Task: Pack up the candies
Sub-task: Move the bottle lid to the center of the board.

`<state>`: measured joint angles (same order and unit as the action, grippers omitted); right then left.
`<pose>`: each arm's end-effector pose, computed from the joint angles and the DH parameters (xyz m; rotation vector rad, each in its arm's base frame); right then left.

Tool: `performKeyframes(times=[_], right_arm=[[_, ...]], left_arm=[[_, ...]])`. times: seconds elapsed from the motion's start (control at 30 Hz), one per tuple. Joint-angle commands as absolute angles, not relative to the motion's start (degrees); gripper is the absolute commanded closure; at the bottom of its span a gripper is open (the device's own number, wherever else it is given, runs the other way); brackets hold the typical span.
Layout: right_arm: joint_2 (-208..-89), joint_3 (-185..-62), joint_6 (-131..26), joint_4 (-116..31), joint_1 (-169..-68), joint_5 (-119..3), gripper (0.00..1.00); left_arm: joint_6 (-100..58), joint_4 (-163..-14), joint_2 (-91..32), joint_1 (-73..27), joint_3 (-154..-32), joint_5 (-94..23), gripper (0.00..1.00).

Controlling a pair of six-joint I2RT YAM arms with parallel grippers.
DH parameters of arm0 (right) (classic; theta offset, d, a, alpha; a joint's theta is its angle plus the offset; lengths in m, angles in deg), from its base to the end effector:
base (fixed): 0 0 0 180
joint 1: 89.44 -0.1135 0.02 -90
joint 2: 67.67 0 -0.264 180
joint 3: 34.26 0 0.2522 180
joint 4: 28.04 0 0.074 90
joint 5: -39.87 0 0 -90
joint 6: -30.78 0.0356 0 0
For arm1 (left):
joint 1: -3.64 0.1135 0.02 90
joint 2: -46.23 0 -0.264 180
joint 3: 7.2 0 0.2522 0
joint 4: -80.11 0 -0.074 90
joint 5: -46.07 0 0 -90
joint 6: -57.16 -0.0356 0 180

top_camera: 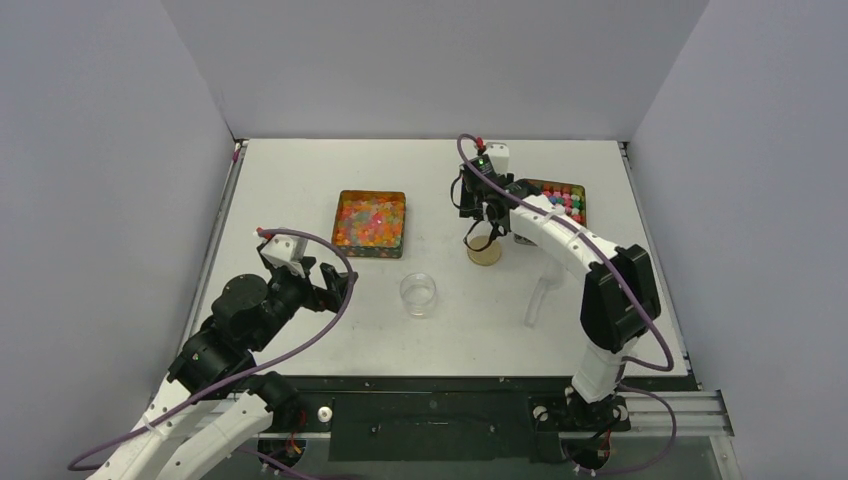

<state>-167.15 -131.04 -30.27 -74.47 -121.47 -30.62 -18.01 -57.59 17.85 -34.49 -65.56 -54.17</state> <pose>0.3334 0.1945 0.2807 0.0878 2.3647 0.0966 0.0926 -0.0646 0.3417 0.2371 1.7949 -0.5035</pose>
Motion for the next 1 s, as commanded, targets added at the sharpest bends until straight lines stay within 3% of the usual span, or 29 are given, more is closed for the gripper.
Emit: performKeyframes(times=[0.0,0.53,0.97], right_arm=[[-171.74,-136.26,-30.77,-73.75,-119.93,-33.08,0.46],[-182.58,-140.34,-29.26,-72.38,-115.63,-37.29,0.44],[-186.55,-136.74,-27.76,-68.46,-112.46,-42.91,0.45]], left_arm=[[-17.81,-58.86,18.26,-34.24,-65.54,-54.21,0.04],[-17.81,-58.9,17.73,-34.31,-65.52,-53.86,0.04],[-17.81,-58.93,17.24,-34.42,-65.43,-53.81,0.04]])
